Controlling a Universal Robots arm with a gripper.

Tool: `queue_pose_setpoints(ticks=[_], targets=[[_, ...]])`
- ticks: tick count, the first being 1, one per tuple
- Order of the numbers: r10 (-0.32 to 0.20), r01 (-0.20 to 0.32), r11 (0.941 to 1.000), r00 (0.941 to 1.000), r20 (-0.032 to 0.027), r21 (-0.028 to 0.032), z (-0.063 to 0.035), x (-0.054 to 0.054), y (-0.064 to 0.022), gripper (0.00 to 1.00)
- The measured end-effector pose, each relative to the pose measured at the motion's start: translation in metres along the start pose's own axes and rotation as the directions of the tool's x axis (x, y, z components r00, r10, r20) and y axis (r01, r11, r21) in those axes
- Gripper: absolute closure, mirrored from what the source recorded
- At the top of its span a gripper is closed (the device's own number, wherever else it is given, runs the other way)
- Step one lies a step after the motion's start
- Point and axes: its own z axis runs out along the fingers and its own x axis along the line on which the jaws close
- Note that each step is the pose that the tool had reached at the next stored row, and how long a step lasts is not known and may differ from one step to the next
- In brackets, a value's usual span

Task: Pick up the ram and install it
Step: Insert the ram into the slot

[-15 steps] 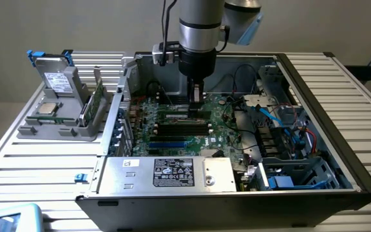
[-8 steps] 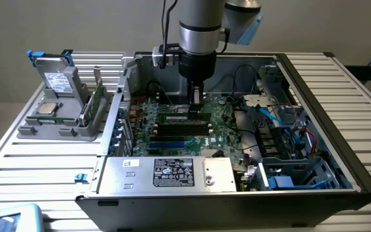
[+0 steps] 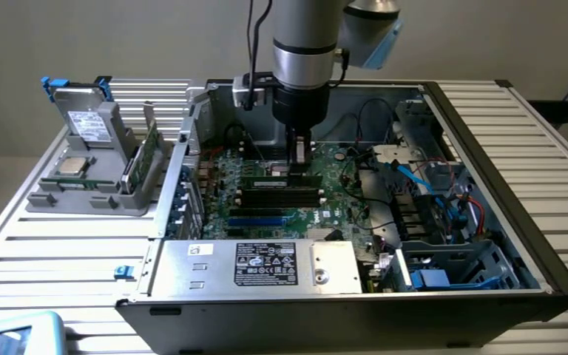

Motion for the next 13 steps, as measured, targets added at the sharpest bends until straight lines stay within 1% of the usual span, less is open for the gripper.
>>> queue_pose_setpoints(ticks=[4, 8, 13], targets=[[-0.018, 0.018, 0.9998, 0.9998, -0.0052, 0.0013, 0.0013, -0.0002, -0.0001, 0.87], [-0.020, 0.020, 0.9998, 0.9998, -0.0055, 0.0015, 0.0015, -0.0002, 0.0000, 0.87], [-0.020, 0.020, 0.9998, 0.9998, -0.0055, 0.0015, 0.0080, -0.0006, -0.0001, 0.87]])
